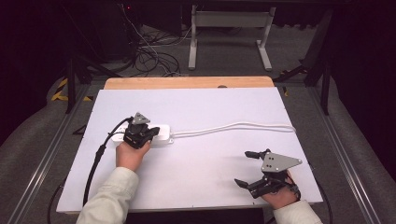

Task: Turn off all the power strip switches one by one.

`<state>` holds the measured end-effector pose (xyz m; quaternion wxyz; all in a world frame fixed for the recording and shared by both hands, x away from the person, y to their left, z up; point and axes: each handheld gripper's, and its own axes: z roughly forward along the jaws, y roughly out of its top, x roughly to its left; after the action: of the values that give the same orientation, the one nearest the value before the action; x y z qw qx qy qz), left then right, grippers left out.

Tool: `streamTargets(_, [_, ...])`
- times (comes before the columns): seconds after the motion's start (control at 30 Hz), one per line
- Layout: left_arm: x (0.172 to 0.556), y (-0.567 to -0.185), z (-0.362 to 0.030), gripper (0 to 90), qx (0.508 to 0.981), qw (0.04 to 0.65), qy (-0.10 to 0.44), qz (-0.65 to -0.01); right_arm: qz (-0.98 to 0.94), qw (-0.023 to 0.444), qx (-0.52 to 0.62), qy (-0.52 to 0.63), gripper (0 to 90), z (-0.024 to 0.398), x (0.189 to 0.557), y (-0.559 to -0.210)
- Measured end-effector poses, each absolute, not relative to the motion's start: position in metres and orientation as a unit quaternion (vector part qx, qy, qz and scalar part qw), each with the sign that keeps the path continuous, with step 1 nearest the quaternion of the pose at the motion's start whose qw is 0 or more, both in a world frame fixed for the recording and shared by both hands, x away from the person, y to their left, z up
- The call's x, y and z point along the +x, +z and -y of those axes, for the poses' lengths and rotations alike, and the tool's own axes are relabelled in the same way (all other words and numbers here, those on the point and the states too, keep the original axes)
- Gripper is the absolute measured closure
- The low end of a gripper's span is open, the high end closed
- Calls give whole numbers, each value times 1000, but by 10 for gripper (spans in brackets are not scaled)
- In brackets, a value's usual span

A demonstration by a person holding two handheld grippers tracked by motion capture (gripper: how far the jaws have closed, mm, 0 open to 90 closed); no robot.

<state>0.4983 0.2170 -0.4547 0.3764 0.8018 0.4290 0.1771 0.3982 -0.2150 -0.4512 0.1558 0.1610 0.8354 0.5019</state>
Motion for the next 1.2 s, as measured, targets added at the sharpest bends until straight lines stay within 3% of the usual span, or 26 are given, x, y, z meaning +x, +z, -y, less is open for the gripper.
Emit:
streamTargets(0.57, [500,-460,-218,900,805,366,158,-439,-835,154,161,502,53,215,398,-451])
streamTargets(1.2, [492,-467,-219,900,806,360,205,-423,-837,155,158,501,53,214,398,-451])
